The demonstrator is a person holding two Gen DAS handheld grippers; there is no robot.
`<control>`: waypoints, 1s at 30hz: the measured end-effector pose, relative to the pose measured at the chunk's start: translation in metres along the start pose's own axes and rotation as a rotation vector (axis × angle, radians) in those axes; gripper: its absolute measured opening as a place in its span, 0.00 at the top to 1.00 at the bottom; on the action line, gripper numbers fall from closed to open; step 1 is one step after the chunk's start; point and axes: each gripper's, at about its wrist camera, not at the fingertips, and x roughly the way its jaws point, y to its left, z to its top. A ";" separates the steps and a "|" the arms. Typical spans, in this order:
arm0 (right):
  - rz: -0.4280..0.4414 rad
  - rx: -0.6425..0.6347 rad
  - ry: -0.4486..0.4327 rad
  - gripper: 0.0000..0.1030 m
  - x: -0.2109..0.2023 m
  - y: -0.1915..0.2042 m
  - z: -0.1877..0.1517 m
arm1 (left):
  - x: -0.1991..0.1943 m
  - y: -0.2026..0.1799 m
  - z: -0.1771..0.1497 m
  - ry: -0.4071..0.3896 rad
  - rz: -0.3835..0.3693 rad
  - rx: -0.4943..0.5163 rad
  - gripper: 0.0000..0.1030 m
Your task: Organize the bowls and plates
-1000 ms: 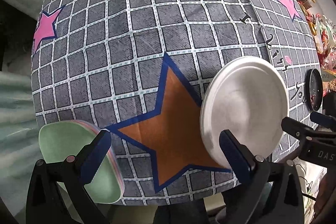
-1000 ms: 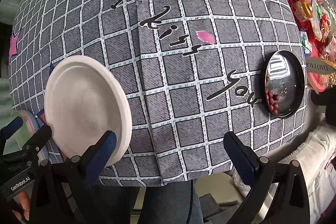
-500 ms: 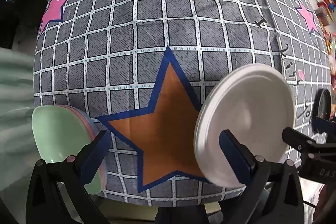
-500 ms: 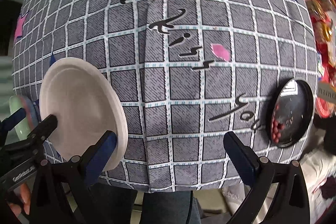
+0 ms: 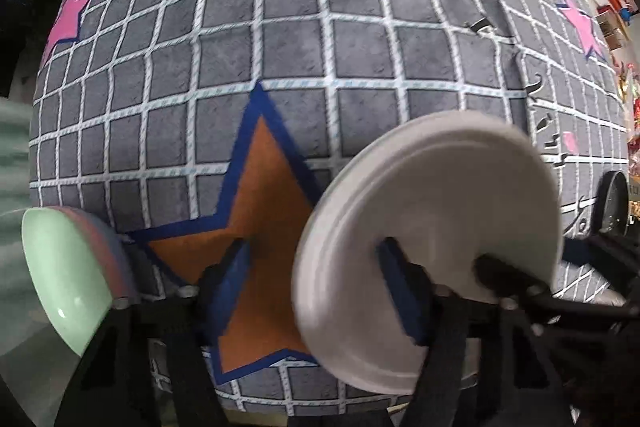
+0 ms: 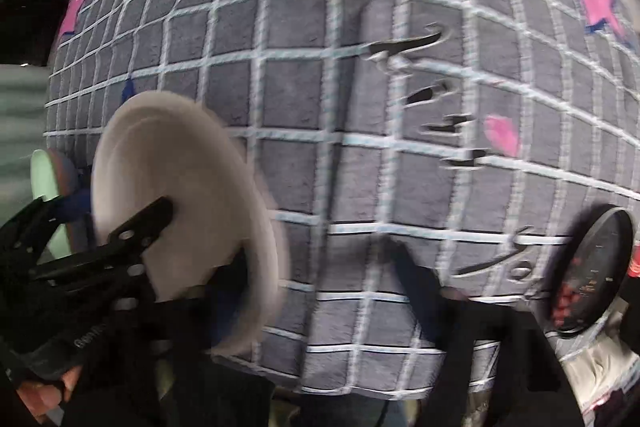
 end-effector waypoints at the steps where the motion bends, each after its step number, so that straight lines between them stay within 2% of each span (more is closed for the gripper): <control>1: 0.011 -0.013 -0.016 0.53 -0.001 0.004 0.002 | 0.001 -0.004 0.003 -0.002 -0.013 0.000 0.48; 2: 0.031 -0.028 -0.019 0.63 -0.001 0.009 0.004 | 0.001 -0.008 0.005 -0.004 -0.033 -0.001 0.57; 3: 0.055 -0.039 -0.016 0.74 0.000 0.012 0.006 | 0.000 -0.010 0.007 -0.006 -0.042 0.003 0.61; 4: 0.063 -0.035 -0.010 0.75 0.002 0.013 0.009 | 0.000 -0.012 0.007 -0.010 -0.035 0.007 0.61; 10: 0.085 -0.022 0.011 0.76 0.005 0.008 0.009 | -0.014 0.010 0.004 0.002 -0.037 -0.001 0.61; 13: 0.082 -0.013 0.026 0.76 0.004 0.007 0.000 | -0.017 0.010 0.024 0.017 -0.040 0.001 0.61; 16: 0.070 -0.021 0.032 0.76 0.002 0.008 -0.002 | -0.017 0.007 0.007 0.021 -0.043 0.000 0.61; 22: 0.063 -0.055 0.026 0.76 -0.012 0.013 -0.022 | -0.043 0.002 -0.027 0.019 -0.050 -0.054 0.61; 30: 0.058 -0.113 -0.004 0.76 -0.051 0.038 -0.031 | -0.075 0.014 -0.046 -0.033 -0.048 -0.090 0.61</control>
